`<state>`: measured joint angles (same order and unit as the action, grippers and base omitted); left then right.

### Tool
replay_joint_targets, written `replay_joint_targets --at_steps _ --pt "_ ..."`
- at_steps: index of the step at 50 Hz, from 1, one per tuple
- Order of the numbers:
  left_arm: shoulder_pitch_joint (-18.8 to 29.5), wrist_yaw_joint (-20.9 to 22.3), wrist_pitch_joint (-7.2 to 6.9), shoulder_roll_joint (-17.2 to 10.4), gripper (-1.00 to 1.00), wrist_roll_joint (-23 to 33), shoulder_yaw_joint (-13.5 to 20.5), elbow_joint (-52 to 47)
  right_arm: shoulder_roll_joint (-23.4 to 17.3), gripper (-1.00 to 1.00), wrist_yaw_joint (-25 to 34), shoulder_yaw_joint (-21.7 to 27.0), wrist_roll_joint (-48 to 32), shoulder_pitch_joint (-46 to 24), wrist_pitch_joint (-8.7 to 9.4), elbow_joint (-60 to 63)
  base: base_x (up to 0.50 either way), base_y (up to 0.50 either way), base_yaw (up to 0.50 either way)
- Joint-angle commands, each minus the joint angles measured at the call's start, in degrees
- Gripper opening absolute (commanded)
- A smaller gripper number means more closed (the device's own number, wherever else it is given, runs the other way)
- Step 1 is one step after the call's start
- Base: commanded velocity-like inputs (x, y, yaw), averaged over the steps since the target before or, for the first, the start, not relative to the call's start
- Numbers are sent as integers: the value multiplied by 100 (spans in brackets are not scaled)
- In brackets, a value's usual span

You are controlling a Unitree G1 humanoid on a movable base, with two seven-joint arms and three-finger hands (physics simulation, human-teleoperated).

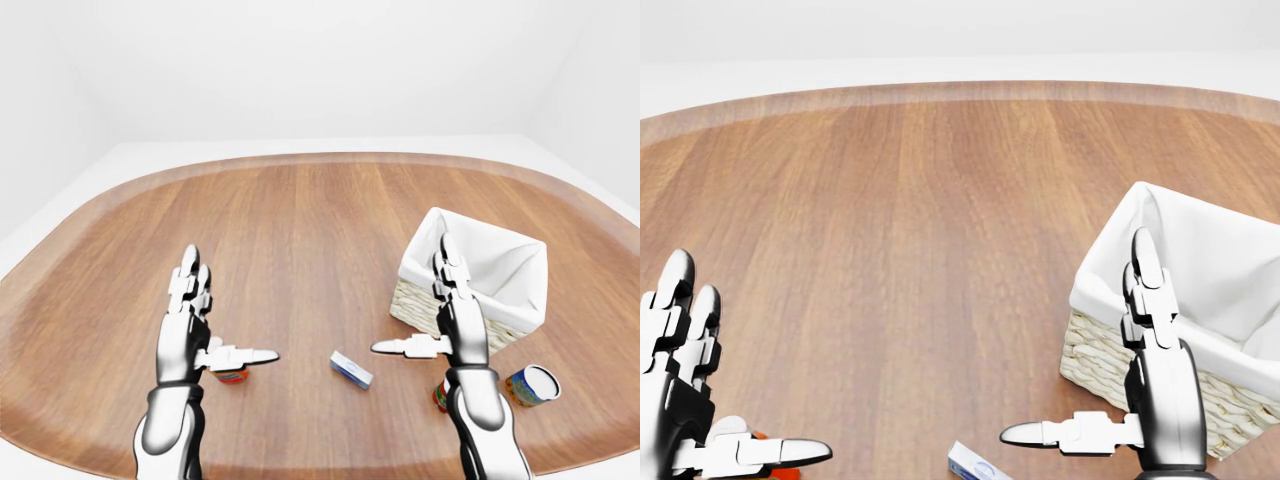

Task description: Pick up the ketchup, and put it in the basket.

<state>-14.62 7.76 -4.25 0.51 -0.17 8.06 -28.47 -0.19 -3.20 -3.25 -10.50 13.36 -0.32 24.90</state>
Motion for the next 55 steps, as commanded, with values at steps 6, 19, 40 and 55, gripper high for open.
replay_joint_targets --at_steps 6,19,40,55 --pt "-222 167 714 26 100 420 858 566 5 100 9 -1 -26 26 -44 9 0 0 0" --pt "530 -960 925 -963 100 1131 1804 4215 -26 100 -20 -143 -155 43 -208 -112 0 0 0" --pt "751 -1342 925 -1206 100 1163 1615 4844 -32 100 -34 -207 -192 57 -202 -86 0 0 0" --pt "943 -1477 925 -1347 100 1062 1460 5245 -34 100 -36 -203 -190 59 -190 -66 0 0 0"
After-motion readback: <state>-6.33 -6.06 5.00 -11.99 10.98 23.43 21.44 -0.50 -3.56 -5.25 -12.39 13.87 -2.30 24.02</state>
